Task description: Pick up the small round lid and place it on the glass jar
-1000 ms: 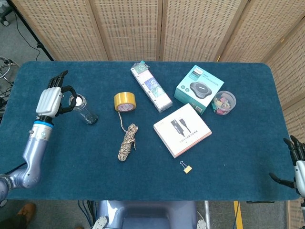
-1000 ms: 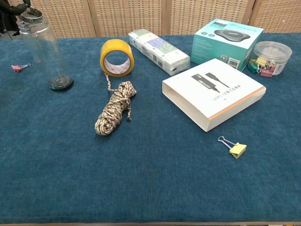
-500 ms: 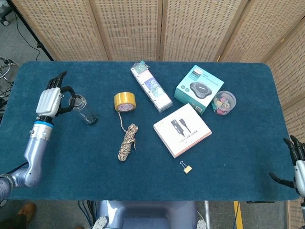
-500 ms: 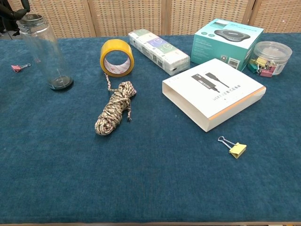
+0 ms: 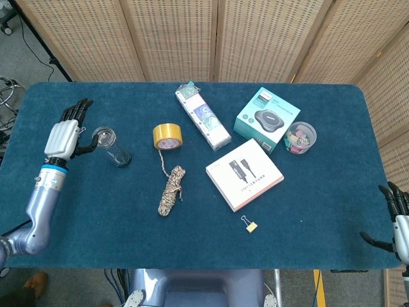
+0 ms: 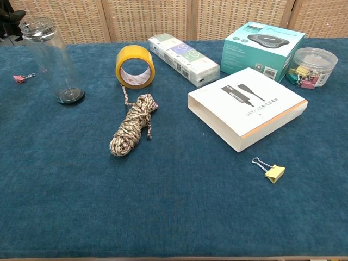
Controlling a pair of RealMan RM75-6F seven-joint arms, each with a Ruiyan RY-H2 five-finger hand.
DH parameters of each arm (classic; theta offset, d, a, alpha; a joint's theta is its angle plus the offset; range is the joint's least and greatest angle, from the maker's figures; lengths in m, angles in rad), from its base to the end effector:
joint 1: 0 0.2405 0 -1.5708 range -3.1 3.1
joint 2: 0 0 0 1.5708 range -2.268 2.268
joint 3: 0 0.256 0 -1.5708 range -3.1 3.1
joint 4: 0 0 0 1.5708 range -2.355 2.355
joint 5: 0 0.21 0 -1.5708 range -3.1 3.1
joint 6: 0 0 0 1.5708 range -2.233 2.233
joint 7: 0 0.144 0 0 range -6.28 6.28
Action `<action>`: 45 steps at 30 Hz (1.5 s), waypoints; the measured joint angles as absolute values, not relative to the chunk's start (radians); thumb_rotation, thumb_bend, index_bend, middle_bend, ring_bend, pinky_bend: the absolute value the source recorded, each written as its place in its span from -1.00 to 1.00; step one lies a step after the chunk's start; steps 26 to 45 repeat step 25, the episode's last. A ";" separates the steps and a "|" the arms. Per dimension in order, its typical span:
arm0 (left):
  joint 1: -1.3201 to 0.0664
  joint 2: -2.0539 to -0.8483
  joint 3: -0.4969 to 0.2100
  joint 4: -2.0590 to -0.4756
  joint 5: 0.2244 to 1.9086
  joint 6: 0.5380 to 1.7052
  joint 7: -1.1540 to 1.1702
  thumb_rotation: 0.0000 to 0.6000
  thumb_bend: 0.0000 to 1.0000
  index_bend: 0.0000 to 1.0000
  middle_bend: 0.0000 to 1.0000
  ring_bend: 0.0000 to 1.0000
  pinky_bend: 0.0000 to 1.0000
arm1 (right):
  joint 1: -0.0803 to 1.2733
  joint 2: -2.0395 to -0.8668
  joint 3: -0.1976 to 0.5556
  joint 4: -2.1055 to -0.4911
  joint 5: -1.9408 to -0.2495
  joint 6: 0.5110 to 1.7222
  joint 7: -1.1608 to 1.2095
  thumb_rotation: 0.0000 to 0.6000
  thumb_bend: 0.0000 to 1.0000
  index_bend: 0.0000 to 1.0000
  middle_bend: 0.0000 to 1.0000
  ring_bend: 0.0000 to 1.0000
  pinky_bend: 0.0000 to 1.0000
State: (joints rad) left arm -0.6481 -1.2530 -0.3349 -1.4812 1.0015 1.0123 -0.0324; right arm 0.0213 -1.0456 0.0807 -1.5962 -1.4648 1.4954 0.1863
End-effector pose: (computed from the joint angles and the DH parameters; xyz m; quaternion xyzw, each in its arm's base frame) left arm -0.2062 0.3931 0.1306 -0.5621 -0.4609 -0.4701 0.5006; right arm -0.3311 -0.1672 0.1929 0.5401 -0.4259 0.4100 0.5990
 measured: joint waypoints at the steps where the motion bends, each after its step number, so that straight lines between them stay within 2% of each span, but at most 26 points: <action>1: -0.642 -1.244 -0.334 -1.492 1.007 1.021 -0.035 1.00 -0.09 -0.95 -1.00 -1.00 -1.00 | 0.021 -1.046 0.080 -1.597 -1.466 1.496 0.186 1.00 -1.00 -1.00 -1.00 -1.00 -1.00; 8: -0.563 -1.167 -0.287 -1.572 1.069 1.092 -0.024 1.00 -0.11 -1.00 -1.00 -1.00 -1.00 | 0.021 -1.045 0.076 -1.601 -1.477 1.499 0.182 1.00 -1.00 -1.00 -1.00 -1.00 -1.00; 11: -0.522 -1.145 -0.255 -1.593 1.087 1.140 0.004 1.00 -0.22 -1.00 -1.00 -1.00 -1.00 | 0.021 -1.045 0.074 -1.604 -1.484 1.501 0.179 1.00 -1.00 -1.00 -1.00 -1.00 -1.00; 14: -0.463 -1.126 -0.206 -1.618 1.111 1.196 0.031 1.00 -0.51 -1.00 -1.00 -1.00 -1.00 | 0.022 -1.045 0.070 -1.607 -1.492 1.502 0.174 1.00 -1.00 -1.00 -1.00 -1.00 -1.00; 16: -0.409 -1.113 -0.162 -1.634 1.146 1.245 0.042 1.00 -0.84 -1.00 -1.00 -1.00 -1.00 | 0.022 -1.045 0.069 -1.610 -1.496 1.506 0.172 1.00 -1.00 -1.00 -1.00 -1.00 -1.00; 18: -0.360 -1.104 -0.128 -1.646 1.171 1.290 0.047 1.00 -0.99 -1.00 -1.00 -1.00 -1.00 | 0.020 -1.044 0.069 -1.611 -1.499 1.511 0.168 1.00 -1.00 -1.00 -1.00 -1.00 -1.00; 25: -0.209 -1.105 -0.057 -1.686 1.216 1.480 0.103 1.00 -1.00 -1.00 -1.00 -1.00 -1.00 | 0.012 -1.050 0.072 -1.609 -1.504 1.538 0.134 1.00 -1.00 -1.00 -1.00 -1.00 -1.00; 45: -0.209 -1.105 -0.057 -1.686 1.216 1.480 0.103 1.00 -1.00 -1.00 -1.00 -1.00 -1.00 | 0.012 -1.050 0.072 -1.609 -1.504 1.538 0.134 1.00 -1.00 -1.00 -1.00 -1.00 -1.00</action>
